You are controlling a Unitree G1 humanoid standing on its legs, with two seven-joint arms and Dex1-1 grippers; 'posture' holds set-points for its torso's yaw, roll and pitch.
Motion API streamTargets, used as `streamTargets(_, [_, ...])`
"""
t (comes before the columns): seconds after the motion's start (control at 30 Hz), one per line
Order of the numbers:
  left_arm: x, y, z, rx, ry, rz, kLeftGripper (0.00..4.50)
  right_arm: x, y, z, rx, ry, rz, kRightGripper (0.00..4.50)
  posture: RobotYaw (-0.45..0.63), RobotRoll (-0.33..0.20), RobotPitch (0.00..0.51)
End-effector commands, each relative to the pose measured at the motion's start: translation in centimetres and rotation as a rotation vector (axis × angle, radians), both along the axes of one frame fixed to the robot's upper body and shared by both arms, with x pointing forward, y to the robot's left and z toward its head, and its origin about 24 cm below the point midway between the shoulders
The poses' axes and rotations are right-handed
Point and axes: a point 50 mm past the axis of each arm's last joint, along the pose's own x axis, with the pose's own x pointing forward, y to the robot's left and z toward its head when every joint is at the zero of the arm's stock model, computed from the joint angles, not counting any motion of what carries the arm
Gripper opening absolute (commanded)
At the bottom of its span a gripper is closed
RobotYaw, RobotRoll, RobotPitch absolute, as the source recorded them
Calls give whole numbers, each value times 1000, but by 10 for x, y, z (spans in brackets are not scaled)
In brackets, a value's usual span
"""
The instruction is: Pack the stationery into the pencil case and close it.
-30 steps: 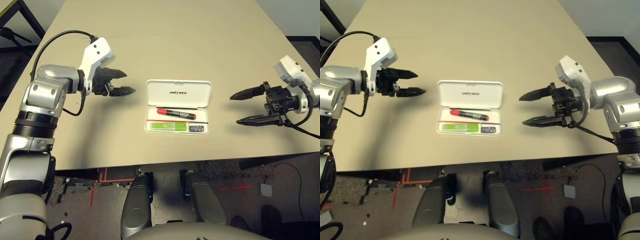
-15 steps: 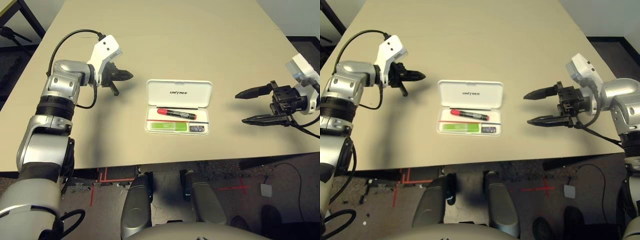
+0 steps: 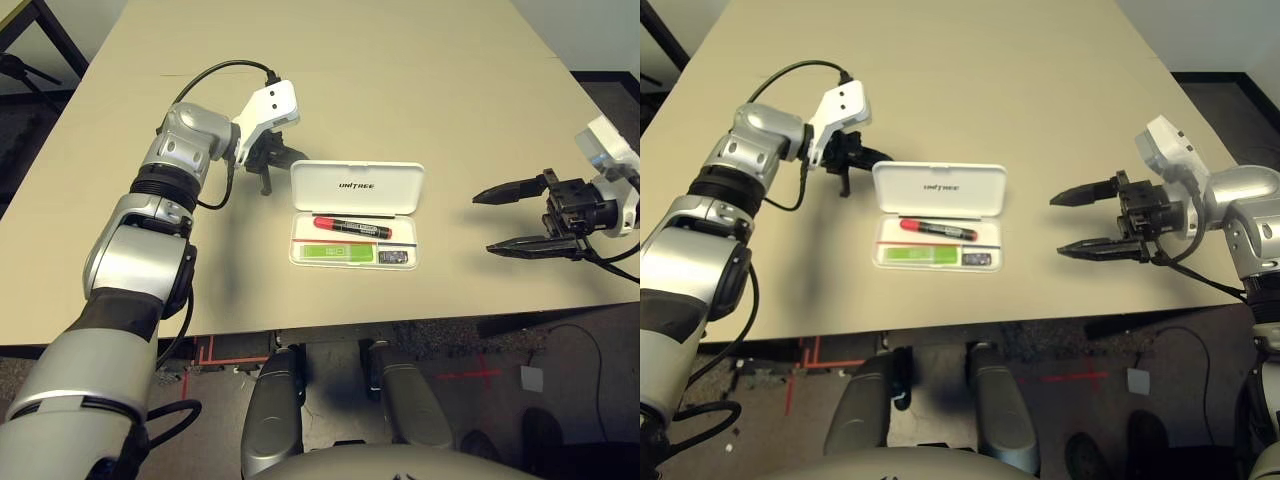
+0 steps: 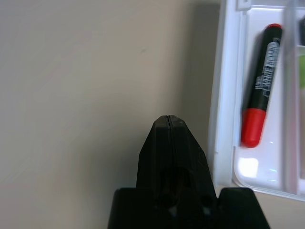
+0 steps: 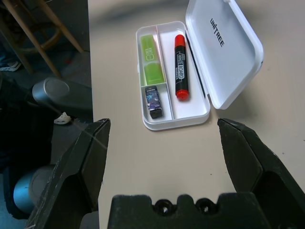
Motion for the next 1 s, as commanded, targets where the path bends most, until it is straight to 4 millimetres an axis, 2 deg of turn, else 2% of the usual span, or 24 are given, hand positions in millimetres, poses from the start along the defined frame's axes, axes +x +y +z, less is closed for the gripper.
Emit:
streamTargets(0.03, [-5,-2,5,15,8,-55,9,-2,-1,1,5,-5,-4,4500,-73,0,194])
streamTargets(0.2, [-18,-6,9,33,26,-140,9,3,2,0,8,-7,4,4500,-47,0,192])
streamTargets(0.33, [-34,-19,4,49,28,-195,9,7,6,1,11,-12,11,4500,-31,0,189])
streamTargets(0.67, [-54,-48,-16,8,3,-63,9,10,9,-1,16,-15,19,4500,-20,0,186])
streamTargets(1.0, [-75,-58,-36,34,28,-66,9,12,11,-3,13,-16,14,4500,-17,0,183])
